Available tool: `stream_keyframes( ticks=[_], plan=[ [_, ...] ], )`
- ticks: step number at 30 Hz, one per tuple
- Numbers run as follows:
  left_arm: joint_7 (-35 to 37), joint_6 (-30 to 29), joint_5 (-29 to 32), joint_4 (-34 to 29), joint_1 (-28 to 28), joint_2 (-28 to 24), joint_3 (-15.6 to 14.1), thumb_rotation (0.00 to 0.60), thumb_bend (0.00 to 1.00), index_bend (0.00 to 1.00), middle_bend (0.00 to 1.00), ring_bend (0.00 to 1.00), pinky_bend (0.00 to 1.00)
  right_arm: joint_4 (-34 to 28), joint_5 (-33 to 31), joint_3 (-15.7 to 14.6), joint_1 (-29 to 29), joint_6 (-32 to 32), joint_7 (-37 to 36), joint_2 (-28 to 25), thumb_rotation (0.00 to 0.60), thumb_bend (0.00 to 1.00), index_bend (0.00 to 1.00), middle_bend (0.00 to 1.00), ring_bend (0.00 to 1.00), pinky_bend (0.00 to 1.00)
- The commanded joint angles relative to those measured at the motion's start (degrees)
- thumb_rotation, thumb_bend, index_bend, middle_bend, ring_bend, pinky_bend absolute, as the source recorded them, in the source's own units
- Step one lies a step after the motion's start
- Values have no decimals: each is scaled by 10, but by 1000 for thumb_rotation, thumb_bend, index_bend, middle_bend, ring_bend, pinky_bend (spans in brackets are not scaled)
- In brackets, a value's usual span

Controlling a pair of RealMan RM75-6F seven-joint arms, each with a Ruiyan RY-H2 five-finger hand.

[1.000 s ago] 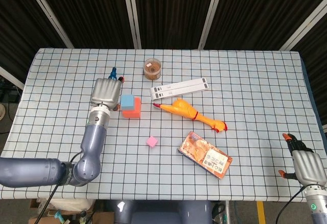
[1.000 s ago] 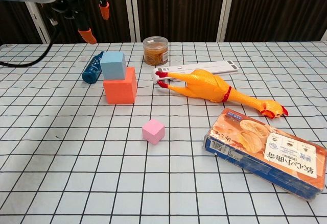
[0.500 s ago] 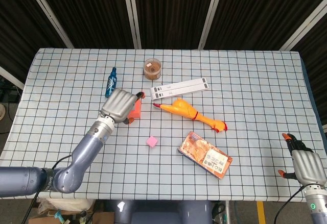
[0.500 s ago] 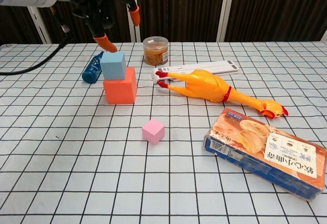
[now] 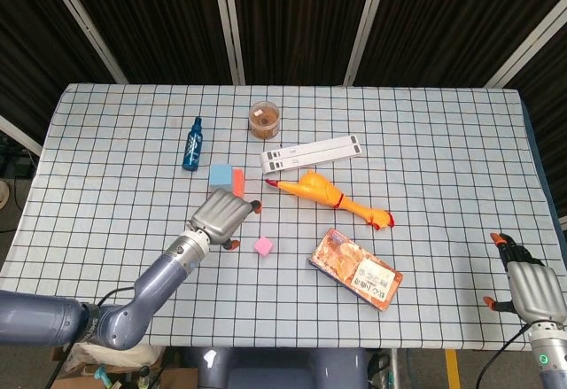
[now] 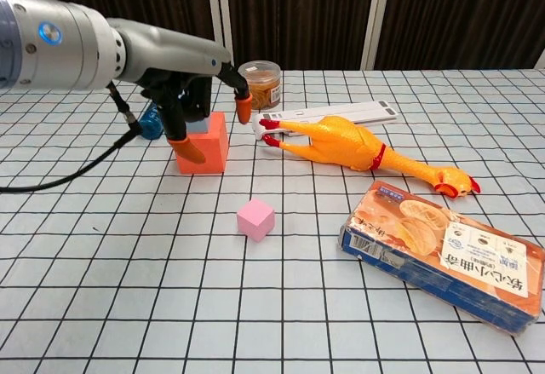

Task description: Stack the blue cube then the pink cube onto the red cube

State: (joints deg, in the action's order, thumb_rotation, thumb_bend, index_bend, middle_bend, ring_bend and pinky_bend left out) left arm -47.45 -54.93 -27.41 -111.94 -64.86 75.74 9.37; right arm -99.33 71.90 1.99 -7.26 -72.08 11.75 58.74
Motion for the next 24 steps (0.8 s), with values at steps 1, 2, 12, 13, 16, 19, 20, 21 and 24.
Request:
stream_keyframes(
  ticks=[1, 2, 12, 13, 16, 19, 20, 21, 24],
  plan=[
    [10, 9, -5, 29, -3, 24, -18, 600, 243, 289, 890, 773, 855, 0, -2, 1, 0, 1, -2, -1, 600, 129, 40, 96, 178, 340],
    [13, 9, -7, 37, -4, 31, -21, 600, 243, 290, 890, 773, 856, 0, -3, 1, 0, 1, -2, -1, 600, 129, 41, 96, 178, 340],
    [42, 2, -33, 92, -2, 91, -36, 600, 243, 307, 890, 773, 858, 3, -6, 1, -2, 5, -4, -1, 600, 129, 43, 96, 178, 340],
    [45, 3, -35, 99, -3, 99, -36, 600, 244, 308, 890, 773, 858, 2, -6, 1, -2, 6, -3, -1, 600, 129, 43, 96, 178, 340],
    [38, 1, -43, 115, -8, 117, -41, 600, 244, 308, 890, 773, 858, 2, -6, 1, -2, 4, -4, -1, 600, 129, 43, 96, 178, 340],
    [32, -4, -47, 123, -12, 130, -45, 600, 243, 309, 890, 774, 858, 2, -7, 1, -1, 4, -6, -2, 600, 129, 43, 96, 178, 340],
    [30, -4, -45, 125, -14, 134, -46, 600, 243, 309, 890, 773, 858, 3, -8, 1, -1, 4, -7, -3, 600, 129, 43, 96, 178, 340],
    [27, -5, -44, 127, -16, 137, -47, 600, 243, 309, 890, 773, 858, 3, -9, 2, -1, 5, -8, -3, 600, 129, 44, 96, 178, 340],
    [17, -5, -41, 133, -22, 144, -50, 600, 244, 312, 890, 773, 858, 3, -9, 2, 0, 5, -10, -5, 600, 129, 44, 96, 178, 340]
  ],
)
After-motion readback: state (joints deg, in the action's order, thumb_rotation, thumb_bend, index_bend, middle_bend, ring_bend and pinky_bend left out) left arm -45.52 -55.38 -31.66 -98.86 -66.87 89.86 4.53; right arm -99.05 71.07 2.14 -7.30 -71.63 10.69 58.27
